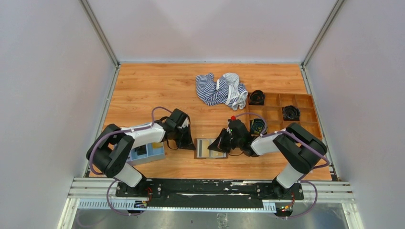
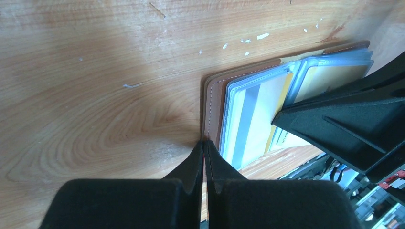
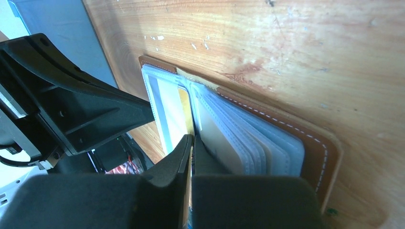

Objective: Take the credit cards out of the card holder
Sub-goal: Remove the credit card from the card holder.

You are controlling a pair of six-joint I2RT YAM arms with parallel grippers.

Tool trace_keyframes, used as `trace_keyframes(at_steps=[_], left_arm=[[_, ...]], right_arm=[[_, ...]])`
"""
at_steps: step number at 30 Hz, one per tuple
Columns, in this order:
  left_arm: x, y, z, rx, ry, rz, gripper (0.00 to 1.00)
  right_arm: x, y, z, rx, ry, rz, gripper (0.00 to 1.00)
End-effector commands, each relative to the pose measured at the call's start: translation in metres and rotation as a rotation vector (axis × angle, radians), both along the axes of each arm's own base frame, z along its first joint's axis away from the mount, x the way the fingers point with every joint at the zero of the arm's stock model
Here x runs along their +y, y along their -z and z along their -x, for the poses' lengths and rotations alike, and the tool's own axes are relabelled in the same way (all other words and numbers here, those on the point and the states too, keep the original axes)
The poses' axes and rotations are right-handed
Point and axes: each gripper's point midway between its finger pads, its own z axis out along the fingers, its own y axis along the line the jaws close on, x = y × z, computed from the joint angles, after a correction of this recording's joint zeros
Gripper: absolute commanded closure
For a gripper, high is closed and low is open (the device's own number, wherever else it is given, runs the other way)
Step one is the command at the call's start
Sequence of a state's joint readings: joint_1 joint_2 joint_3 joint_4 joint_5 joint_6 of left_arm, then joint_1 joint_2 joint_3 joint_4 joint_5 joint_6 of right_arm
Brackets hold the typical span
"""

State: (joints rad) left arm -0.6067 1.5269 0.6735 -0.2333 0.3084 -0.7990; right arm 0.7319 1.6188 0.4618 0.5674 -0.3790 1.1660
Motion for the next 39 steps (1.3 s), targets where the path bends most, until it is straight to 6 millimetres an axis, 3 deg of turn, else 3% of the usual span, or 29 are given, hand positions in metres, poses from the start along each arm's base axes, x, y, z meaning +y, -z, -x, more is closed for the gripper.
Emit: trace_keyframes(at_steps=[1,17,20,24,32,37,39], left_arm=[[0.015,0.027,0.014,0.050,-0.001,-0.112,1.00],[0.021,0.037,0.017,0.075,-0.010,-0.148,1.00],[0.020,0.034,0.016,0.070,-0.008,-0.141,1.00],[0.017,0.016,0.007,-0.004,0.003,-0.112,1.00],[0.022,-0.036,-0.010,-0.138,0.022,-0.129,0.74],[0.013,-0.067,-0.012,-0.193,0.024,-0.054,0.47],[0.010,-0.075,-0.013,-0.206,0.025,-0.025,0.41]], right_arm=[[-0.027,0.031,0.011,0.062,0.046,0.108,1.00],[-0.055,0.013,0.009,-0.037,0.065,0.151,1.00],[-0.058,0.010,0.010,-0.051,0.059,0.151,1.00],[-0.062,0.001,0.011,-0.096,0.053,0.143,1.00],[-0.065,-0.020,0.016,-0.191,0.003,0.119,1.00],[-0.064,-0.032,0.016,-0.234,-0.006,0.087,1.00],[-0.064,-0.037,0.016,-0.249,-0.003,0.078,1.00]])
